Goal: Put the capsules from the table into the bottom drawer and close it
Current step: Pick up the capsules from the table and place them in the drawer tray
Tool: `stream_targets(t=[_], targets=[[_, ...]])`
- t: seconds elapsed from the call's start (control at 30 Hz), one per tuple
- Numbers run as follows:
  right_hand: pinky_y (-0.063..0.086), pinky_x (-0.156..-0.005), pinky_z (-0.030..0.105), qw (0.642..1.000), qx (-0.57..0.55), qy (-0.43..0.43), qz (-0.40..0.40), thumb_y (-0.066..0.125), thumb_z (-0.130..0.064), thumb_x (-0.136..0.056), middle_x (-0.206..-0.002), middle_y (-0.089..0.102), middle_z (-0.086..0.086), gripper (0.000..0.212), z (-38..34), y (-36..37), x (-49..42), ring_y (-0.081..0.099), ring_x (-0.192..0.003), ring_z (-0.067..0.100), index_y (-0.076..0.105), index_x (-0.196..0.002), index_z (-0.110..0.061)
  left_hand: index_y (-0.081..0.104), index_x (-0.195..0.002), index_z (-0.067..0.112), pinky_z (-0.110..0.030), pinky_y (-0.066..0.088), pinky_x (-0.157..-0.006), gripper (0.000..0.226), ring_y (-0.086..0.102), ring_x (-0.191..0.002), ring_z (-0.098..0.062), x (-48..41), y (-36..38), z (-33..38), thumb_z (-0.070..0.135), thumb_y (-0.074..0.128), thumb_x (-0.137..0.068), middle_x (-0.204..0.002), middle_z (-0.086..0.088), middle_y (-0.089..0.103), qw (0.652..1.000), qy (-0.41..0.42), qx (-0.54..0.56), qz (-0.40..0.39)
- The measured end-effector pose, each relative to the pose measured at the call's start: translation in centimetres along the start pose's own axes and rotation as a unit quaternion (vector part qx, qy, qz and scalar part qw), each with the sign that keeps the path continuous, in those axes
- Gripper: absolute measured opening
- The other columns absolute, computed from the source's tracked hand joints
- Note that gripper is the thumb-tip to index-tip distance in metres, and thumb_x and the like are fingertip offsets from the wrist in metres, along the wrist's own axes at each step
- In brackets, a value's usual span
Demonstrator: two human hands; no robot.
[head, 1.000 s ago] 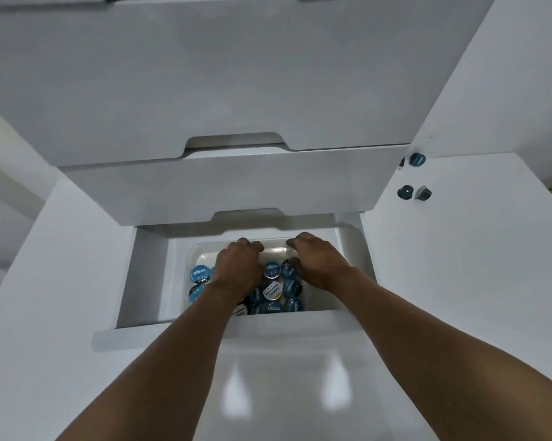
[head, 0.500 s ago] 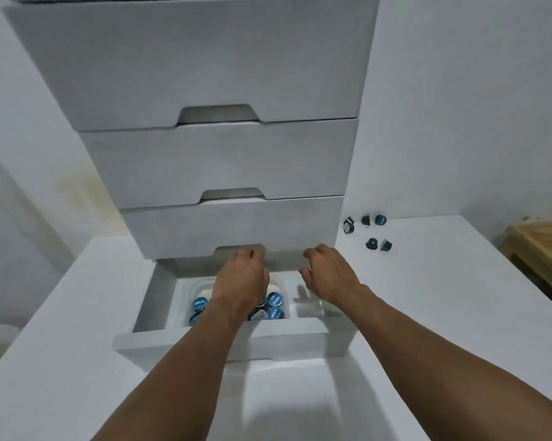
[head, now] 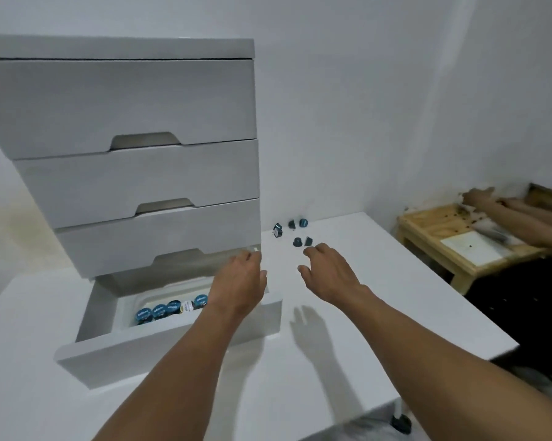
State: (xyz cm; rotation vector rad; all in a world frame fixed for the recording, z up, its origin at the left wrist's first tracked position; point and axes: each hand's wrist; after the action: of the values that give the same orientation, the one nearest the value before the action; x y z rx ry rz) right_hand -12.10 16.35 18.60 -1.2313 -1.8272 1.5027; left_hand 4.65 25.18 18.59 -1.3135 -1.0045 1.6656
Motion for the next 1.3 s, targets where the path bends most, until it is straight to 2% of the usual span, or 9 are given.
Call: stream_targets(t=[0.1,0.2,0.4,0.57,0.7,1.0,1.17,1.3], targets=[[0.042,-0.095,0.035,1.000,-0.017,-0.004,-0.007,0.045,-0.027,-0.096,-0.133,0.048,0.012,0.042,-0.6,0.2,0.1,0.050,-0.118,0.030,0.046,-0.134,-0.008,0.053,-0.115,0.009,-0.039,0.044,-0.079,0.029,0.055,-0.103,-0.032,0.3,0.1,-0.5,0.027,0.048,-0.093,-0.116,-0.012,0.057,1.000,-0.006,-0.004,-0.008],[0.041,-0.094,0.035,1.000,-0.026,-0.001,-0.009,0.045,-0.028,-0.096,-0.132,0.050,0.011,0.042,-0.2,0.2,0.1,0.051,-0.118,0.029,0.046,-0.134,-0.010,0.052,-0.118,0.011,-0.040,0.045,-0.081,0.031,0.054,-0.107,-0.031,0.0,0.7,-0.1,0.028,0.046,-0.094,-0.119,-0.009,0.055,1.000,-0.014,-0.001,-0.014],[0.043,-0.095,0.037,0.999,-0.031,-0.009,-0.020,0.046,-0.029,-0.096,-0.130,0.051,0.011,0.038,7.2,-0.9,-3.0,0.051,-0.116,0.029,0.050,-0.128,-0.008,0.049,-0.126,0.015,-0.036,0.046,-0.083,0.036,0.054,-0.110,-0.026,-5.4,4.2,6.1,0.031,0.044,-0.095,-0.125,-0.005,0.054,1.000,-0.019,0.001,-0.006],[0.044,-0.096,0.039,0.998,-0.025,-0.039,-0.040,0.046,-0.030,-0.097,-0.130,0.050,0.012,0.038,13.2,-1.7,-7.5,0.051,-0.117,0.031,0.050,-0.127,-0.007,0.053,-0.121,0.015,-0.032,0.044,-0.077,0.031,0.055,-0.105,-0.023,-10.7,7.7,11.1,0.030,0.046,-0.094,-0.121,-0.004,0.055,0.999,-0.051,0.014,0.005],[0.043,-0.096,0.038,0.996,-0.025,-0.065,-0.060,0.047,-0.029,-0.097,-0.129,0.050,0.012,0.037,16.2,-1.6,-11.1,0.051,-0.117,0.031,0.050,-0.126,-0.006,0.053,-0.121,0.015,-0.033,0.046,-0.078,0.031,0.056,-0.105,-0.023,-13.7,9.7,12.3,0.029,0.047,-0.094,-0.122,-0.004,0.055,0.997,-0.082,0.011,-0.005],[0.044,-0.095,0.039,0.989,-0.048,-0.089,-0.106,0.048,-0.027,-0.096,-0.129,0.050,0.011,0.035,17.8,3.2,-21.0,0.051,-0.116,0.031,0.050,-0.125,-0.007,0.051,-0.123,0.012,-0.036,0.048,-0.080,0.031,0.055,-0.105,-0.026,-20.7,15.0,7.7,0.023,0.045,-0.094,-0.124,-0.006,0.053,0.988,-0.137,-0.019,-0.070],[0.044,-0.094,0.039,0.982,-0.053,-0.083,-0.159,0.047,-0.024,-0.095,-0.127,0.050,0.011,0.034,17.7,8.5,-27.7,0.052,-0.112,0.032,0.050,-0.124,-0.006,0.052,-0.122,0.013,-0.036,0.048,-0.077,0.031,0.057,-0.103,-0.026,-25.6,20.1,2.8,0.024,0.047,-0.093,-0.123,-0.006,0.055,0.981,-0.163,0.007,-0.105],[0.045,-0.091,0.036,0.977,-0.062,-0.079,-0.188,0.048,-0.020,-0.093,-0.124,0.053,0.011,0.031,17.6,13.2,-31.8,0.054,-0.108,0.030,0.052,-0.122,-0.008,0.049,-0.127,0.016,-0.034,0.048,-0.081,0.034,0.056,-0.108,-0.024,-28.0,24.3,-0.7,0.024,0.048,-0.094,-0.127,-0.004,0.052,0.975,-0.163,0.017,-0.151]])
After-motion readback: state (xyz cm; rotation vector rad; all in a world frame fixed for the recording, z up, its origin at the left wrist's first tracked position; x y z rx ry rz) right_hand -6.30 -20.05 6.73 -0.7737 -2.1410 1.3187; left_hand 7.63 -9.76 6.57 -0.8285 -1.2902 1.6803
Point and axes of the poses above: each hand's wrist, its own x-axis away from the middle knuckle, its own y-axis out of the palm, z = x × y
